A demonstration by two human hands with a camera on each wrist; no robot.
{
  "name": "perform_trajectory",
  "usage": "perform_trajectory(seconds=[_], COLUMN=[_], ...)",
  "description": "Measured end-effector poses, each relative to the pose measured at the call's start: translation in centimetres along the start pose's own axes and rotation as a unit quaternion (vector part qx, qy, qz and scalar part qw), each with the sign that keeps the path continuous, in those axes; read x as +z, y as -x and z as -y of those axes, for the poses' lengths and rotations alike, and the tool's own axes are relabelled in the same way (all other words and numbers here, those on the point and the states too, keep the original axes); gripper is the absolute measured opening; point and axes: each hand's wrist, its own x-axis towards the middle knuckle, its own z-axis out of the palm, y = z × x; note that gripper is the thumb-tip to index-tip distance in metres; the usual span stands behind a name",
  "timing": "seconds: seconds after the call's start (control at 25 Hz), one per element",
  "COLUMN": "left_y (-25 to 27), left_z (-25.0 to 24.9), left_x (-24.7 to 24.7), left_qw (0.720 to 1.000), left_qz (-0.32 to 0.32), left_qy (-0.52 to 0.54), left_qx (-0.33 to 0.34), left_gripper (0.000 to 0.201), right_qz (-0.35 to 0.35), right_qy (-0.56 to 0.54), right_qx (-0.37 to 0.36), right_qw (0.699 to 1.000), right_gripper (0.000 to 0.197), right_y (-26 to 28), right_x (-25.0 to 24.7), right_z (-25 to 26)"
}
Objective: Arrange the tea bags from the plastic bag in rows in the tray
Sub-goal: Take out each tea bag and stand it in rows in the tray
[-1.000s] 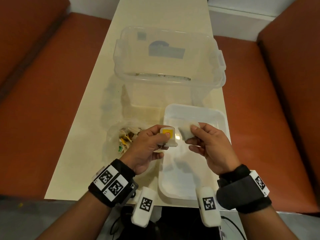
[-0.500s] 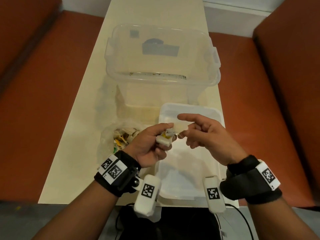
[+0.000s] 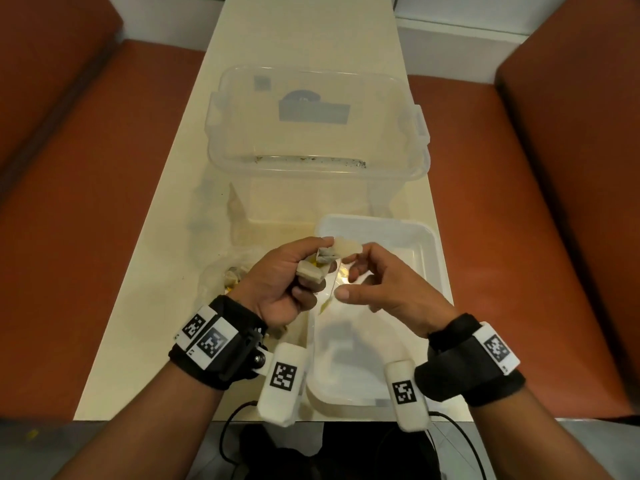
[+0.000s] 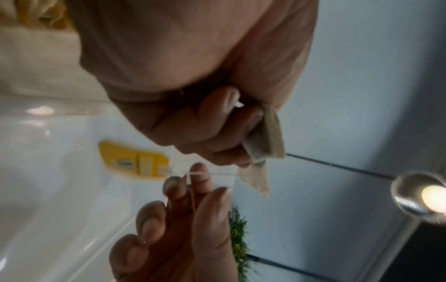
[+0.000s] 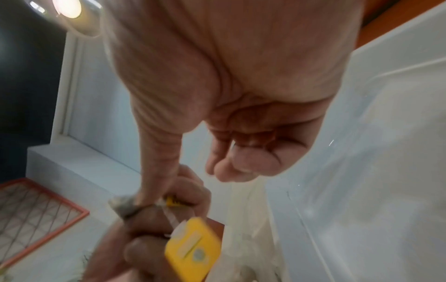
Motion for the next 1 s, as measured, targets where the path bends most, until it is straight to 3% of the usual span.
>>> perform_trajectory(seconds=[0.08,0.16,0.28,0.48,0.6,0.76,0.92,1.0], left_y=[0.2,0.2,-0.2,-0.7,-1.1,-1.7,-1.9,-1.5], left_z=[-0.3,-0.8,-1.6,-0.6,0.5,1.5,2.6,2.9], left_x=[0.6,1.0,0.3,-0.7,-0.2,0.4,0.3,0.2], left_qw=[0.998,0.994,0.997,0.997,0.994,0.989,0.992,0.994], left_qz=[-0.026,-0.044,-0.05,0.025,0.051,0.073,0.01,-0.048], left_qy=[-0.053,-0.086,-0.049,0.024,0.018,0.01,-0.017,-0.039], left_qx=[0.035,0.061,0.037,-0.063,-0.097,-0.128,-0.127,-0.087], left_gripper=[0.016,0.018,0.019,0.013,0.014,0.018,0.038,0.043], right_qz=[0.046,0.087,0.043,-0.08,-0.133,-0.14,-0.17,-0.192], right_qy=[0.005,-0.021,-0.035,-0.099,-0.126,-0.119,-0.101,-0.09], right_qx=[0.012,0.005,-0.022,-0.121,-0.121,-0.091,-0.102,-0.099], right_qw=[0.999,0.996,0.998,0.984,0.976,0.979,0.975,0.972], right_gripper=[0.051,0.034,0.012,0.015,0.006,0.005,0.007,0.005], right_y=[-0.4,-0.7,-0.1,0.7,-0.3,-1.7,-2.8,-3.6], right_x=[0.7,1.3,0.8,-0.3,-0.1,0.0,-0.9,-1.6], right_z=[0.1,-0.1,0.1,1.0,0.9,-0.1,-0.8,-0.9])
